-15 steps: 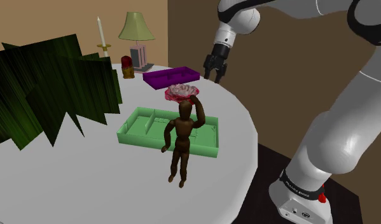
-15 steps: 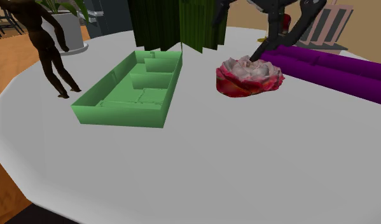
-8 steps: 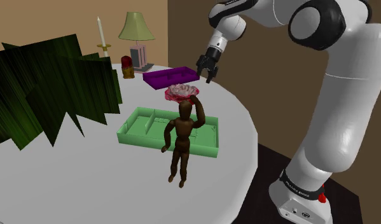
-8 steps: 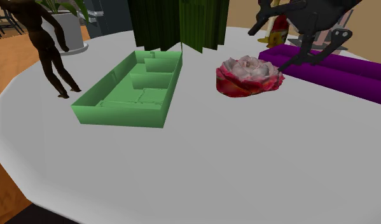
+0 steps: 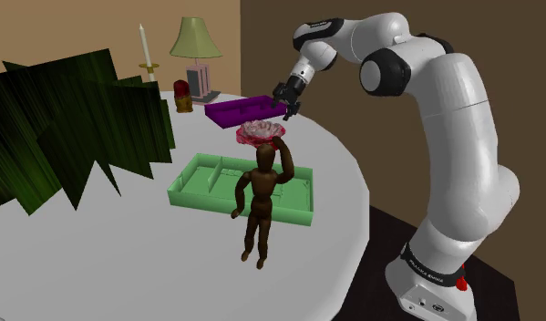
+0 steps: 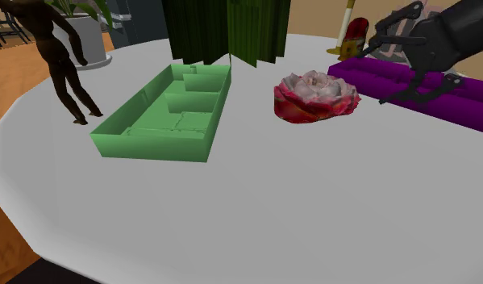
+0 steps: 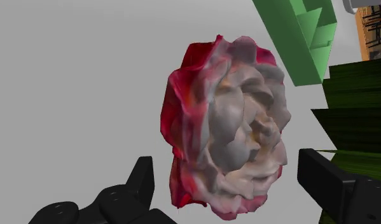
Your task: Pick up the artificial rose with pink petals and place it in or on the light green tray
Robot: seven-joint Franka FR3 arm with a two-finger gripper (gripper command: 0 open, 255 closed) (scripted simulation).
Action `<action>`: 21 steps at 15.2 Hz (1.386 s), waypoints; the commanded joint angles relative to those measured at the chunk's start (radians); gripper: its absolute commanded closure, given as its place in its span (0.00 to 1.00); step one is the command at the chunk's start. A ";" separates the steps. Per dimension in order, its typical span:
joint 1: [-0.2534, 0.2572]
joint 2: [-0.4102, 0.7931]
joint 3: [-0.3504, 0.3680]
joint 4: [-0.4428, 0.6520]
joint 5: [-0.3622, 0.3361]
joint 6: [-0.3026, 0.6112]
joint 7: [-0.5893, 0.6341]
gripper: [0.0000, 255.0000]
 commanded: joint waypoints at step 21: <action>-0.023 0.136 0.043 0.092 0.082 0.026 0.015 1.00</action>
